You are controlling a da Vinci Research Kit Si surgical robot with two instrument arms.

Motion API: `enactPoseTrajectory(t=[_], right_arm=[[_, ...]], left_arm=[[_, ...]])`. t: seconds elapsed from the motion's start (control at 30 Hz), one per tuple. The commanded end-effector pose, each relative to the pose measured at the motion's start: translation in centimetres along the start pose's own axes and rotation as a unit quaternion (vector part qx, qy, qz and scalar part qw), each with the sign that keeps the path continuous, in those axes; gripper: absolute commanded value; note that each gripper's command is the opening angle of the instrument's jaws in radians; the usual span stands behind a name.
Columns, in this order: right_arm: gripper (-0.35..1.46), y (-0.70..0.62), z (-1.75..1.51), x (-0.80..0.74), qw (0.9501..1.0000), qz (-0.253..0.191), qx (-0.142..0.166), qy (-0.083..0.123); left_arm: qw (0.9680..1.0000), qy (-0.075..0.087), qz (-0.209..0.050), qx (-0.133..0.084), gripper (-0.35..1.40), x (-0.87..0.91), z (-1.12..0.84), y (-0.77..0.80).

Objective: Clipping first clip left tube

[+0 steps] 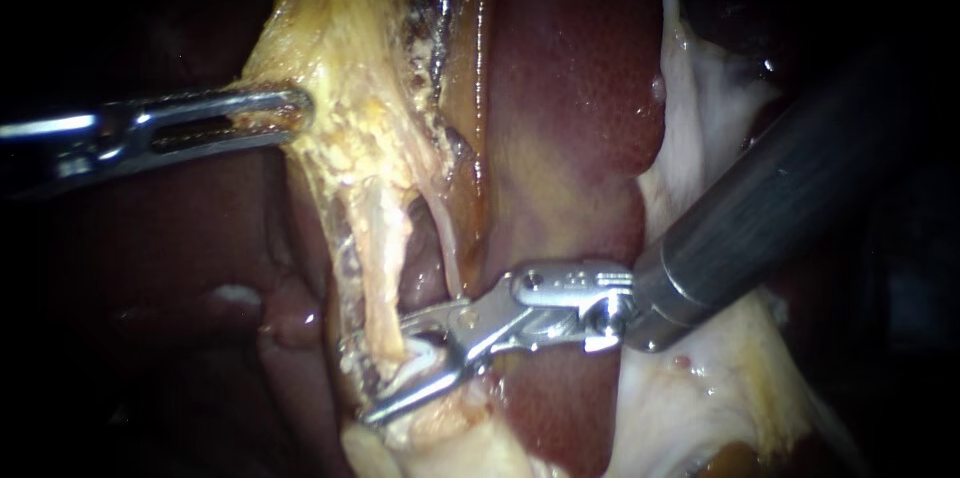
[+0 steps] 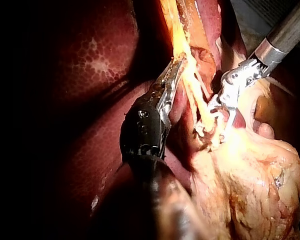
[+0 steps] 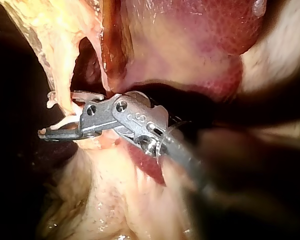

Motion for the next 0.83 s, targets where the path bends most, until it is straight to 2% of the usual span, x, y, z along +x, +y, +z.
enactPoseTrajectory(t=[0.03, 0.1, 0.2, 0.4, 0.83], right_arm=[[0.31, -0.01, -0.01, 0.0, 1.0, -0.001, 0.0, 0.0], [0.17, -0.01, -0.01, -0.02, 1.0, -0.001, 0.0, 0.0], [-0.35, -0.02, -0.04, -0.06, 0.9999, -0.003, -0.017, 0.002], [-0.35, 0.09, -0.11, -0.12, 0.9997, -0.002, -0.025, 0.003], [-0.35, 0.09, -0.1, -0.18, 0.9996, -0.003, -0.027, -0.009]], left_arm=[[1.0, 0.0, 0.0, 0.0, -0.35, 0.0, 0.0, 0.0], [1.0, 0.0, 0.0, 0.001, -0.35, 0.0, 0.0, 0.0], [1.0, 0.0, 0.0, 0.001, -0.35, 0.0, 0.0, 0.0], [1.0, 0.0, 0.0, 0.001, -0.35, 0.0, 0.0, 0.0], [1.0, 0.0, 0.0, 0.001, -0.35, 0.0, 0.0, 0.0]])
